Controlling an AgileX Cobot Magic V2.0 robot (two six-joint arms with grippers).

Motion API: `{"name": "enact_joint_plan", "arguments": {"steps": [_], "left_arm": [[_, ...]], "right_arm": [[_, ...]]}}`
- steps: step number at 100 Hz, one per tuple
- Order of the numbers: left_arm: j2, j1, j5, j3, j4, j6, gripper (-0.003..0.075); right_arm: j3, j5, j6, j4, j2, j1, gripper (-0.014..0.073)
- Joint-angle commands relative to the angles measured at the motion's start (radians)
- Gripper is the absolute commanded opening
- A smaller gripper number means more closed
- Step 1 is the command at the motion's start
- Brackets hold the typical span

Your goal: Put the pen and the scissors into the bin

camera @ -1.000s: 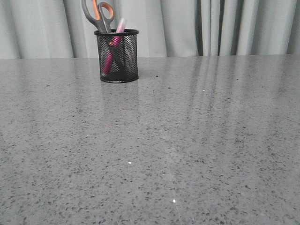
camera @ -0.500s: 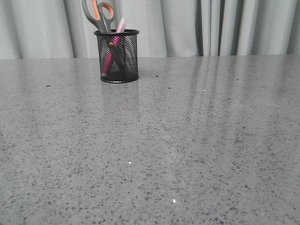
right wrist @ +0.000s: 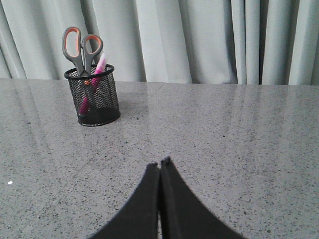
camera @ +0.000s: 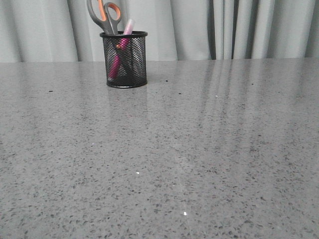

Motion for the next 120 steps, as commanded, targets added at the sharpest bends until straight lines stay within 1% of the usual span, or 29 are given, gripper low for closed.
{"name": "enact_joint_plan", "arguments": {"steps": [1, 39, 44, 54, 59, 66, 76, 81, 88, 95, 110, 120], "left_arm": [[-0.033, 0.002, -0.085, 0.044, -0.011, -0.01, -0.0019], [-0.033, 0.002, -0.085, 0.044, -0.011, -0.01, -0.0019], [-0.033, 0.002, -0.085, 0.044, -0.011, -0.01, -0.0019], [-0.033, 0.002, -0.085, 0.044, -0.011, -0.01, -0.0019], [-0.033, 0.002, -0.085, 0.044, -0.011, -0.01, -0.0019], [-0.033, 0.002, -0.085, 0.044, -0.011, -0.01, -0.0019], [-0.033, 0.002, -0.085, 0.044, -0.011, -0.01, -0.0019], [-0.033, 0.002, -0.085, 0.044, -0.011, -0.01, -0.0019], [-0.033, 0.002, -0.085, 0.044, -0.011, -0.01, -0.0019], [-0.033, 0.002, -0.085, 0.044, -0.011, -0.01, -0.0019], [-0.033, 0.002, -0.085, 0.044, -0.011, -0.01, -0.0019], [-0.033, 0.002, -0.085, 0.044, -0.011, -0.01, -0.0019]], "right_arm": [[-0.024, -0.083, -0.009, -0.001, 0.001, -0.005, -0.0071], [-0.024, -0.079, -0.011, -0.001, 0.001, -0.005, -0.0071], [-0.024, -0.075, -0.049, -0.004, 0.001, -0.005, -0.0071], [-0.023, -0.073, -0.06, 0.019, -0.011, -0.005, -0.0071], [-0.023, -0.068, -0.092, 0.019, -0.032, -0.011, -0.0071], [-0.023, -0.042, -0.13, 0.043, -0.074, -0.048, -0.0071], [-0.018, 0.038, -0.14, 0.063, -0.14, -0.151, -0.0071], [-0.005, 0.054, -0.141, 0.05, -0.173, -0.207, -0.0071], [0.021, 0.067, -0.141, 0.016, -0.228, -0.254, -0.0071], [0.058, 0.086, -0.141, 0.014, -0.286, -0.274, -0.0071], [0.15, 0.133, -0.141, 0.014, -0.402, -0.282, -0.0071], [0.15, 0.276, -0.141, 0.014, -0.481, -0.282, -0.0071]]}}
